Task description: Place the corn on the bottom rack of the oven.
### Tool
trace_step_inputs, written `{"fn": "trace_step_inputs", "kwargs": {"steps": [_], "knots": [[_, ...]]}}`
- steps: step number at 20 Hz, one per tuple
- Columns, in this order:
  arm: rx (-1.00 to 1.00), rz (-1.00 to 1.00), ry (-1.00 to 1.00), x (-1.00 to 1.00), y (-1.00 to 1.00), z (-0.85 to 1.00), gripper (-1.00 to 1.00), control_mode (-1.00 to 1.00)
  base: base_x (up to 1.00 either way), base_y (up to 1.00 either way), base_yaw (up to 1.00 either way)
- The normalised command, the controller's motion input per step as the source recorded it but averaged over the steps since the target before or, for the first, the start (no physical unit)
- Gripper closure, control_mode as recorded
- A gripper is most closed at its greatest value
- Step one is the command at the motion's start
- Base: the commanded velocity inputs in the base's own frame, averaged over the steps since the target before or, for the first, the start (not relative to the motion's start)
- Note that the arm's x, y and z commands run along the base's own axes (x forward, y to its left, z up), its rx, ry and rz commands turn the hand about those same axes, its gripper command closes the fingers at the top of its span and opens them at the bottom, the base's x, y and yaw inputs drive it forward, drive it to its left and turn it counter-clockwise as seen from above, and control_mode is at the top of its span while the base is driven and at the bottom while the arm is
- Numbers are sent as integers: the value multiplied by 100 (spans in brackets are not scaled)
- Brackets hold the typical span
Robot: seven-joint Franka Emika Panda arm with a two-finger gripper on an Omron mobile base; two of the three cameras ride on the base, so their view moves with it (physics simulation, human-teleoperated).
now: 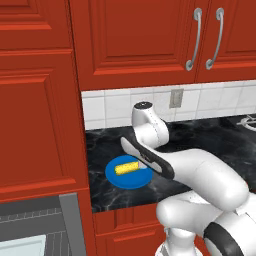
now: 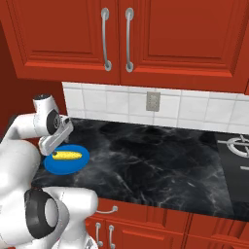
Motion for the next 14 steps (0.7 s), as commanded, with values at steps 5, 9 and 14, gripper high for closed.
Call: {"fn": "trace_step_inputs", "kwargs": {"steps": [5, 9, 14], "knots": [[0, 23, 14, 22, 44, -22, -100, -100, 0, 0, 0], [0, 19, 8, 23, 37, -26, -100, -100, 0, 0, 0], [0, 17, 2, 13, 23, -28, -100, -100, 0, 0, 0]]}}
